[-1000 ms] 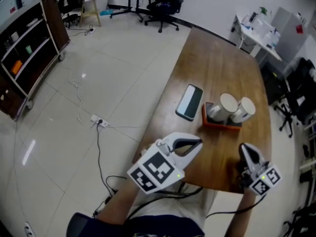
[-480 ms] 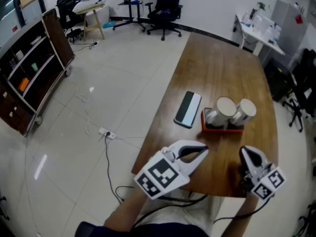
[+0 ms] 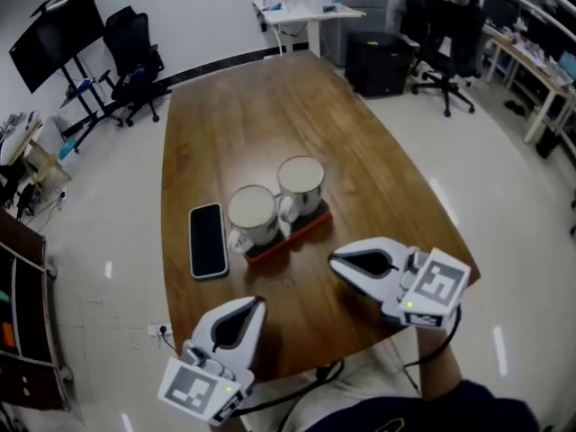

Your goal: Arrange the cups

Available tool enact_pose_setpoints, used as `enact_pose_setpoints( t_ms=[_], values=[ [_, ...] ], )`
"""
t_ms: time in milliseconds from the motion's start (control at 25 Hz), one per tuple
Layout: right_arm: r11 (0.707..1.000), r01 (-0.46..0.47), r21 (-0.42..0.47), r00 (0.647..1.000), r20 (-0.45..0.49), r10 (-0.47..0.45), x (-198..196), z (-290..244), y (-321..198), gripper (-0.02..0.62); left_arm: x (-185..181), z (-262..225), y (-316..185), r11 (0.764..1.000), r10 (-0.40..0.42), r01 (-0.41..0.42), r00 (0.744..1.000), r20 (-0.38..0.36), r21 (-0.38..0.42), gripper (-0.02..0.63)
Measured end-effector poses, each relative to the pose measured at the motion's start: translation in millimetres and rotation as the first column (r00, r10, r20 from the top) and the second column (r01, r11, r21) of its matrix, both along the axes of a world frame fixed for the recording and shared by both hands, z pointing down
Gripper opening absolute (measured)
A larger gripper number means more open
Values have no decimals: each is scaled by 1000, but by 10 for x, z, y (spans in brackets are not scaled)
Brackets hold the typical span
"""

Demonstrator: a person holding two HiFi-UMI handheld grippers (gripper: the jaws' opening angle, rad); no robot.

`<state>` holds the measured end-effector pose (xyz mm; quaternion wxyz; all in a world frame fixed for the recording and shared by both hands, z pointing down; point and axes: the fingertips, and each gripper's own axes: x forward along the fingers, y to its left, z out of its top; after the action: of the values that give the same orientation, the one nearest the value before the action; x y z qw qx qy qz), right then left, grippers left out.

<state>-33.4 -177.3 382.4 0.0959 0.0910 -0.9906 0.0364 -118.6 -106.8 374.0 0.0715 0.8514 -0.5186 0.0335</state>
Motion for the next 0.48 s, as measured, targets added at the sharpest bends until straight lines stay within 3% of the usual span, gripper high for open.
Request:
enact_pose_setpoints(
  t_ms=[160, 480],
  values=[
    [1000, -1, 8, 1000, 6, 1, 118, -88, -29, 3, 148, -14, -34, 999, 48, -48, 998, 50, 1, 3],
    [1000, -17, 4, 1000, 2, 17, 188, -47, -69, 3, 195, 19, -66, 998, 56, -55, 997, 52, -9, 3]
  ],
)
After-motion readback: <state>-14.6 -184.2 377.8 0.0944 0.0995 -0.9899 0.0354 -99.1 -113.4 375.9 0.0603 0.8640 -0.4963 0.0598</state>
